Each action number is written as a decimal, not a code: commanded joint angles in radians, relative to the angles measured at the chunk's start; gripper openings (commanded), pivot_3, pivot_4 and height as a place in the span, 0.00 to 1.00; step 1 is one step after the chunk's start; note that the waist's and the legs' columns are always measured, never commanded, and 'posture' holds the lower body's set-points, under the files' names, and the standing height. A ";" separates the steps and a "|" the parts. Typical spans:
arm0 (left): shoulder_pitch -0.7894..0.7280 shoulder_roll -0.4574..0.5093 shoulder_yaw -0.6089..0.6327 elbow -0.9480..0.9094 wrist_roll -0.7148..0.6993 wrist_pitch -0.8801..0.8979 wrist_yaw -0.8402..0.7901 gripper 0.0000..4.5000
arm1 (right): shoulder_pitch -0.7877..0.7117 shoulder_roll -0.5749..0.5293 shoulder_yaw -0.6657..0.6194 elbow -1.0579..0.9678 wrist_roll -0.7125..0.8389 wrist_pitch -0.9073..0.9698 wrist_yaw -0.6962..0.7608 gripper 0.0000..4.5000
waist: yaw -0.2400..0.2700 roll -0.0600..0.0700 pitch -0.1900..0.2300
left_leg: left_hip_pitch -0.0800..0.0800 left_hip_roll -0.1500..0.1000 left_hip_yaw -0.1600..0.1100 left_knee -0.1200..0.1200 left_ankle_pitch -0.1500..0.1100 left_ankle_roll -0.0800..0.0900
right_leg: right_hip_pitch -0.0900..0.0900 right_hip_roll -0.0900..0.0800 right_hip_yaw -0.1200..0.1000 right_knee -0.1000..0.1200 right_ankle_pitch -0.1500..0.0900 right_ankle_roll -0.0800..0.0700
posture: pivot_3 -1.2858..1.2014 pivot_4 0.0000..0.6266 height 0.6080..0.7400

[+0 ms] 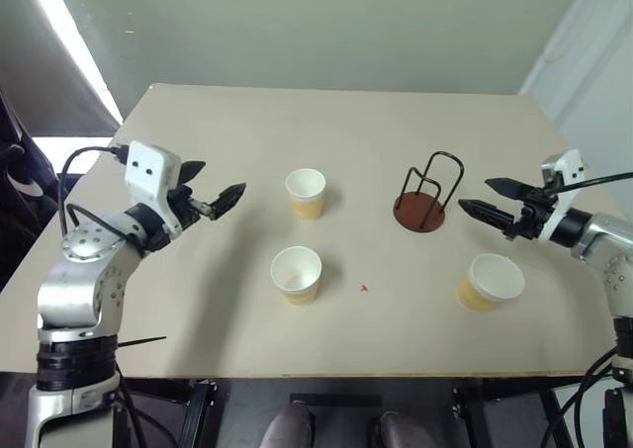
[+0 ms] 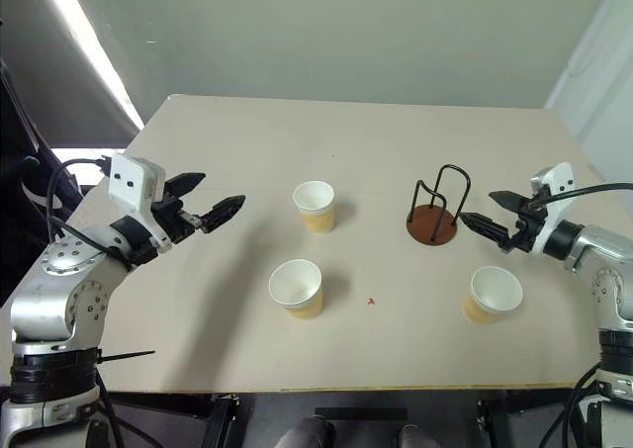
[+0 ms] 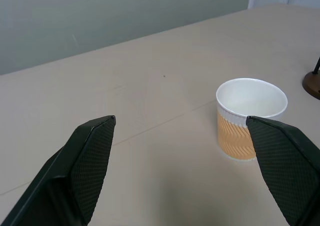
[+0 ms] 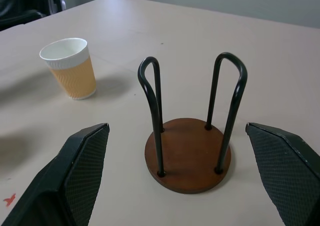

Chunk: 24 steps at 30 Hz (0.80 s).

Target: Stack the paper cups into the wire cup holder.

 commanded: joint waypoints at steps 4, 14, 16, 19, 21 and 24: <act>-0.077 0.011 -0.027 0.047 0.008 -0.047 -0.048 1.00 | 0.032 -0.018 -0.045 -0.076 0.018 0.016 -0.030 0.99 | 0.000 0.000 0.000 | 0.000 0.000 0.000 0.000 0.000 0.000 | 0.000 0.000 0.000 0.000 0.000 0.000 | 0.52 0.24 1.00; -0.195 0.051 -0.121 0.145 0.017 -0.065 -0.218 1.00 | 0.070 -0.033 -0.034 -0.148 0.027 0.100 -0.051 0.99 | 0.000 0.000 0.000 | 0.000 0.000 0.000 0.000 0.000 0.000 | 0.000 0.000 0.000 0.000 0.000 0.000 | 0.52 0.24 1.00; -0.215 0.058 -0.131 0.151 0.006 -0.057 -0.255 1.00 | 0.072 -0.031 -0.025 -0.159 0.030 0.113 -0.047 0.99 | 0.000 0.000 0.000 | 0.000 0.000 0.000 0.000 0.000 0.000 | 0.000 0.000 0.000 0.000 0.000 0.000 | 0.52 0.24 1.00; -0.231 0.067 -0.134 0.142 -0.021 -0.027 -0.310 1.00 | 0.076 -0.026 -0.010 -0.178 0.036 0.137 -0.045 0.99 | 0.000 0.000 0.000 | 0.000 0.000 0.000 0.000 0.000 0.000 | 0.000 0.000 0.000 -0.001 0.000 0.000 | 0.52 0.24 1.00; -0.240 0.072 -0.128 0.128 -0.049 0.002 -0.342 1.00 | 0.077 -0.020 -0.001 -0.184 0.035 0.145 -0.048 0.99 | 0.000 0.000 0.000 | 0.000 0.000 0.000 -0.001 0.000 0.000 | 0.000 0.000 0.000 -0.002 0.000 0.000 | 0.52 0.24 1.00; -0.249 0.078 -0.117 0.099 -0.100 0.051 -0.381 1.00 | 0.067 -0.009 0.008 -0.184 0.033 0.153 -0.056 0.99 | 0.000 0.000 0.000 | 0.000 0.000 0.000 -0.001 0.000 0.000 | 0.000 0.000 0.000 -0.002 0.000 0.000 | 0.52 0.24 1.00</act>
